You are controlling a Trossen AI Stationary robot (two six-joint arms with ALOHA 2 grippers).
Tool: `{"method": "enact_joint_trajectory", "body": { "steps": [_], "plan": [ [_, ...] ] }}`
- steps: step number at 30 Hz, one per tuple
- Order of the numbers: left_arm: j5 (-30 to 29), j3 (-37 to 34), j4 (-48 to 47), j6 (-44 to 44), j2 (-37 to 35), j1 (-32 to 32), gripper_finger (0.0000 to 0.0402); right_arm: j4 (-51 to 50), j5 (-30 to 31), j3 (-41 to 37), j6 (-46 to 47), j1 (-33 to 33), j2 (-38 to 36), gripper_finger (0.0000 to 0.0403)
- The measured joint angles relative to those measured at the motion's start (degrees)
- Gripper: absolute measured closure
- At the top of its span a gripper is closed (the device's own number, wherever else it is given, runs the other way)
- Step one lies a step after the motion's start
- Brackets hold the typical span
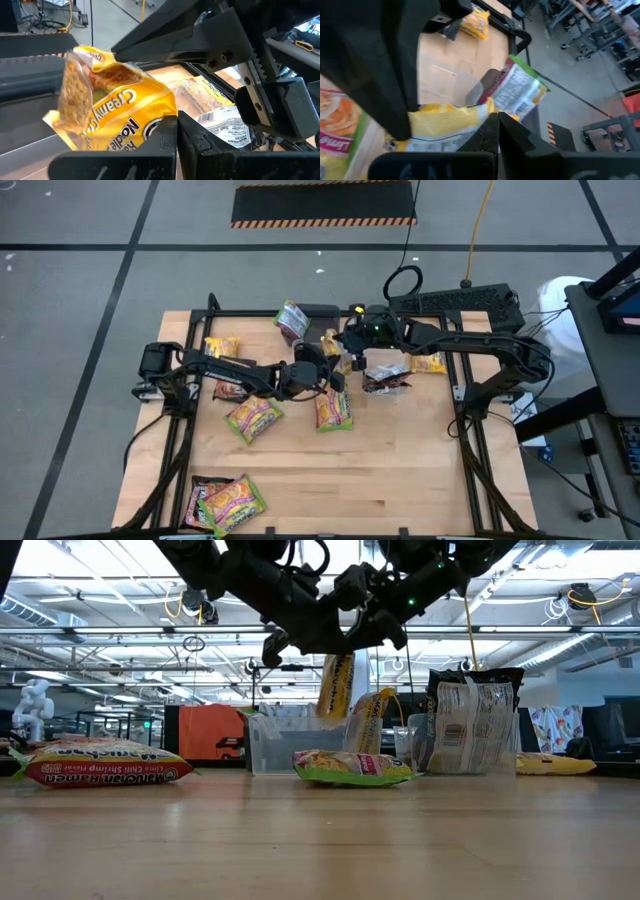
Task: Sort Maruchan noodles
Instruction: Put the yellow noodle pack into the left transparent bin
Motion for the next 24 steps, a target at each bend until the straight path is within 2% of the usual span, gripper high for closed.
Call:
{"method": "enact_joint_trajectory", "body": {
  "steps": [6,24],
  "plan": [
    [2.06,0.0,-0.15,-0.16,0.17,0.64,0.0401,-1.24,-2.02,0.0,1.01,0.03,0.0,0.0403],
    [8.3,0.0,-3.23,1.36,0.17,2.94,0.0401,-2.43,-1.61,-0.66,1.56,0.01,0.0,0.0403]
  ]
}}
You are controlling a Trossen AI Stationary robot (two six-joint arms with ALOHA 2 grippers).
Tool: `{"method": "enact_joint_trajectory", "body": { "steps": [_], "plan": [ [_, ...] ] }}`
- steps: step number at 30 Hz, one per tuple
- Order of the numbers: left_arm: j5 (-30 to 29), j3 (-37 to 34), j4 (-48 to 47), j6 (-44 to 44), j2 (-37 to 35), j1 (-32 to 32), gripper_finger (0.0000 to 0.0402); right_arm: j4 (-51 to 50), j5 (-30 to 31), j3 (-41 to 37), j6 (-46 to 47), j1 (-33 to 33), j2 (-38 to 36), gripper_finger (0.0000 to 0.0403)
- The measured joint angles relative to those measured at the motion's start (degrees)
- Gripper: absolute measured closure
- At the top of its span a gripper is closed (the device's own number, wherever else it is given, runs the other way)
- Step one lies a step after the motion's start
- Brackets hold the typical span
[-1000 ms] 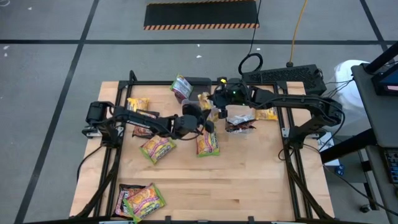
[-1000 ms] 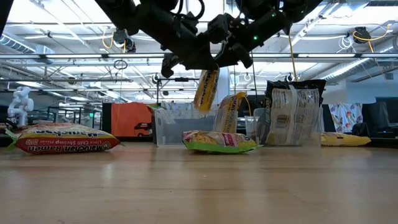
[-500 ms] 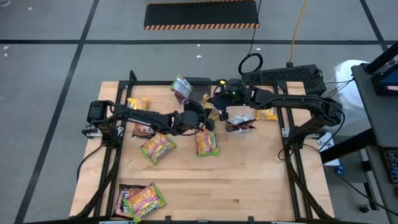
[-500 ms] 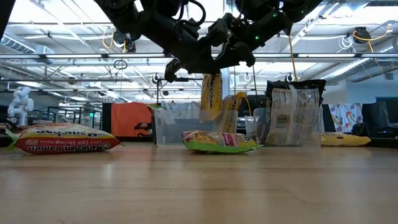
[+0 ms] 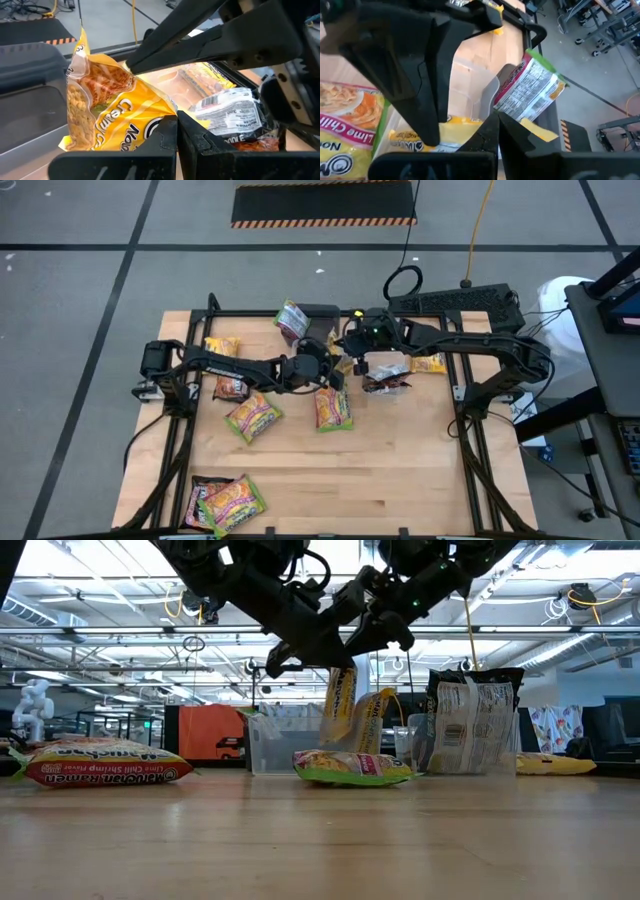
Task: Sort Maruchan noodles
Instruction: Put the yellow noodle pack into the left transparent bin
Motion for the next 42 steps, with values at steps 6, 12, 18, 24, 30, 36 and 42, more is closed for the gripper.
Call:
{"method": "enact_joint_trajectory", "body": {
  "steps": [6,12,18,24,30,36,42],
  "plan": [
    [2.17,0.0,-0.36,0.46,0.0,0.67,0.0401,0.46,0.03,-1.96,0.28,-0.02,0.0,0.0403],
    [3.33,0.0,-1.59,0.45,0.02,1.01,0.0401,0.5,0.03,-3.29,0.91,0.0,0.0,0.0403],
    [3.35,0.0,-2.64,0.44,0.02,1.01,0.0401,1.67,0.03,-3.3,0.87,0.0,0.0,0.0403],
    [3.62,0.0,-1.47,0.16,2.31,0.99,0.0401,1.94,0.05,-3.3,0.91,0.0,0.0,0.0403],
    [4.29,0.0,2.18,0.01,5.19,0.99,0.0401,1.82,0.05,-3.3,0.96,0.0,0.0,0.0403],
    [6.6,0.02,3.9,1.99,5.18,0.99,0.0401,1.74,0.05,-3.3,0.85,0.0,0.0,0.0403],
    [7.91,0.0,3.67,2.14,5.18,0.99,0.0401,1.7,0.05,-3.3,0.92,0.0,0.0,0.0403]
  ]
}}
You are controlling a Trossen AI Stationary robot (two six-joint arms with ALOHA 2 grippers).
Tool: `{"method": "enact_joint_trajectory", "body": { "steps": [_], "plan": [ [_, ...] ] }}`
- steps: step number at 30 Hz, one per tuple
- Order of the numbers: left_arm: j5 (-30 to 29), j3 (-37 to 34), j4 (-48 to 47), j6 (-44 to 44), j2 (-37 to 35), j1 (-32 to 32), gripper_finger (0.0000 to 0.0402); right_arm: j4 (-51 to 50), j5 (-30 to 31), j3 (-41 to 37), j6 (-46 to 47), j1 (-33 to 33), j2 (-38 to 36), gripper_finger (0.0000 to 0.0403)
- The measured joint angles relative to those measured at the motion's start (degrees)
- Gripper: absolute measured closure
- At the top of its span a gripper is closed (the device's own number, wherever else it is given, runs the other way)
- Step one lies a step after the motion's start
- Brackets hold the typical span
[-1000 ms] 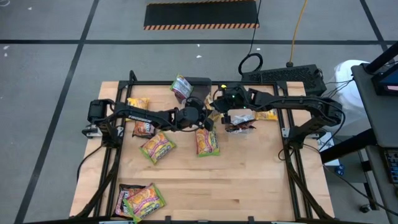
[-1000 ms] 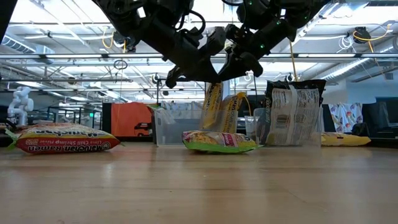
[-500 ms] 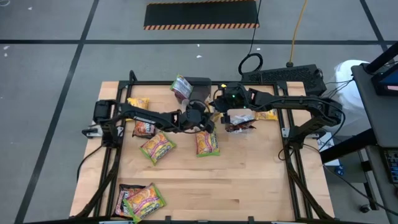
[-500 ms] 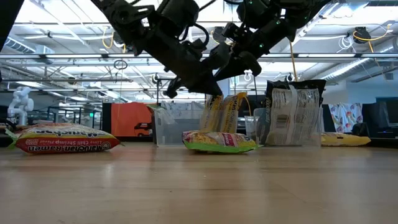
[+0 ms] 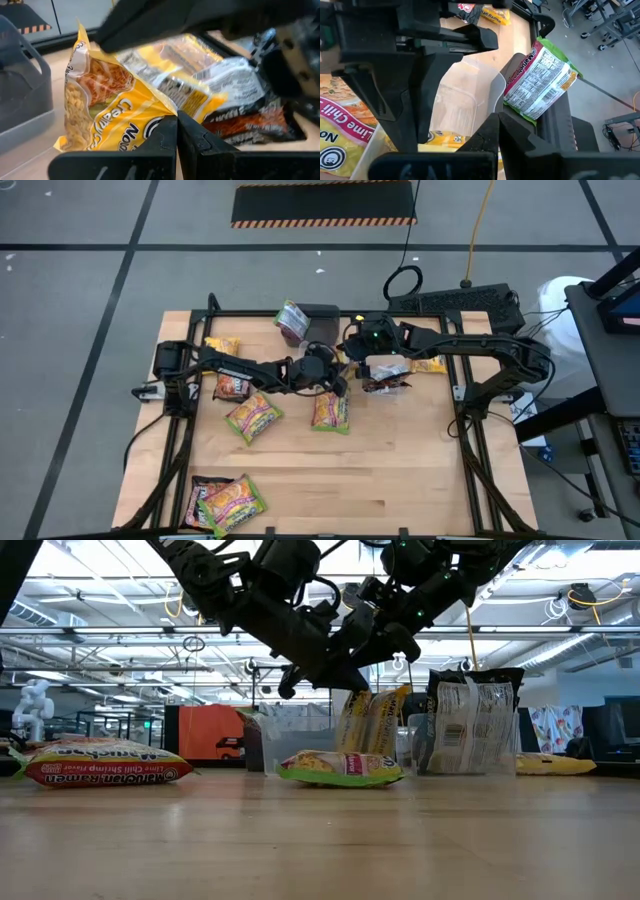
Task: Sort Maruchan noodles
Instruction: Put the yellow noodle pack into the left transparent bin
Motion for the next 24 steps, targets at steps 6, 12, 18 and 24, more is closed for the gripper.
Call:
{"method": "enact_joint_trajectory", "body": {
  "steps": [6,12,18,24],
  "plan": [
    [0.03,0.0,-0.19,-0.04,0.0,0.0,0.04,0.0,0.0,0.0,0.06,0.0,0.0,0.0403],
    [0.03,0.0,-0.2,-0.19,0.0,0.0,0.0385,0.0,0.0,0.0,0.08,0.0,0.0,0.0403],
    [0.28,0.0,-0.22,-0.32,0.0,0.0,0.0382,0.0,0.0,0.0,0.08,0.0,0.0,0.0403],
    [1.93,0.0,-0.13,1.78,0.0,0.0,0.0381,0.0,0.02,0.0,0.09,0.0,0.0,0.0403]
  ]
}}
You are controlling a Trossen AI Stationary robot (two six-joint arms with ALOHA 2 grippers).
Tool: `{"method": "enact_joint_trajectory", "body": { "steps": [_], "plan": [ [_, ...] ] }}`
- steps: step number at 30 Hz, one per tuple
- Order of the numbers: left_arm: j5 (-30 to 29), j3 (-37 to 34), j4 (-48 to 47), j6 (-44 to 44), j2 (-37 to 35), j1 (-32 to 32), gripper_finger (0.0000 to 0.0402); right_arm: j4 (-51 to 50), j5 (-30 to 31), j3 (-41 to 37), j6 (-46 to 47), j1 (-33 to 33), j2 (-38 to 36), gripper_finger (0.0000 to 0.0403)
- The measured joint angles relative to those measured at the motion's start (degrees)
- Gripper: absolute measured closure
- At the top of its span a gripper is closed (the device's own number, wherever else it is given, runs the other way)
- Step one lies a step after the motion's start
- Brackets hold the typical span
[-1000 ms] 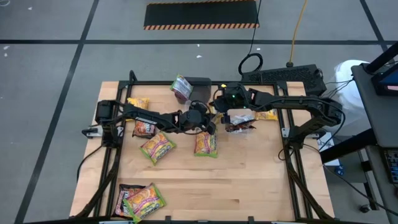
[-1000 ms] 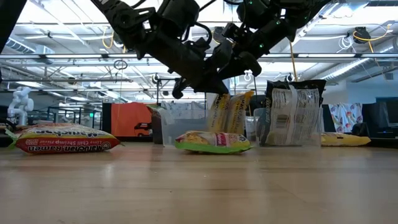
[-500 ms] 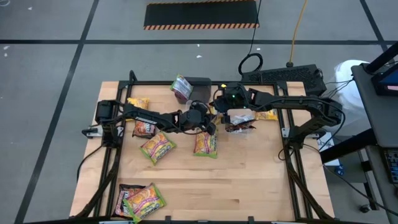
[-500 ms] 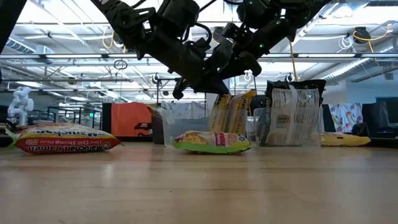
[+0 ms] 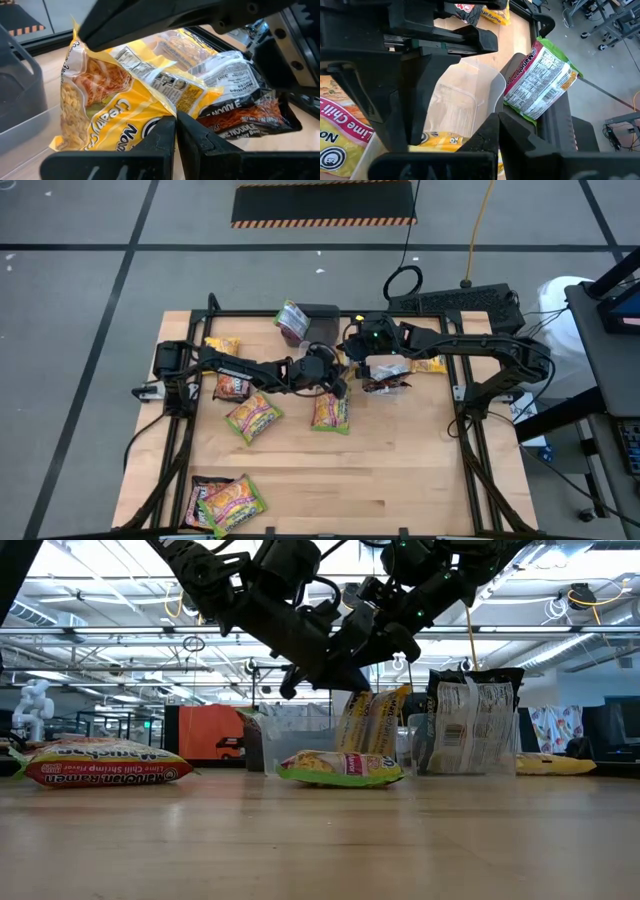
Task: Sort Maruchan noodles
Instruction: Put the yellow noodle pack into the left transparent bin
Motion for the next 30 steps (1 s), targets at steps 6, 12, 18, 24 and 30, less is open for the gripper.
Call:
{"method": "enact_joint_trajectory", "body": {
  "steps": [6,12,18,24,30],
  "plan": [
    [1.83,0.0,0.05,2.0,0.0,-0.11,0.038,0.05,0.18,0.0,0.0,0.0,0.0,0.0403],
    [2.39,0.0,0.13,5.68,0.0,-0.13,0.038,0.91,0.18,0.02,0.03,0.0,0.0,0.0403],
    [2.37,0.0,0.16,6.0,0.0,-0.13,0.038,1.64,0.19,0.02,0.04,0.0,0.0,0.0403],
    [2.37,0.0,0.16,6.4,0.0,-0.13,0.038,0.64,0.16,0.04,0.94,0.0,0.0,0.0403],
    [2.37,0.0,0.16,6.77,0.0,-0.13,0.038,-4.55,0.06,0.04,0.92,0.01,0.0,0.0403]
  ]
}}
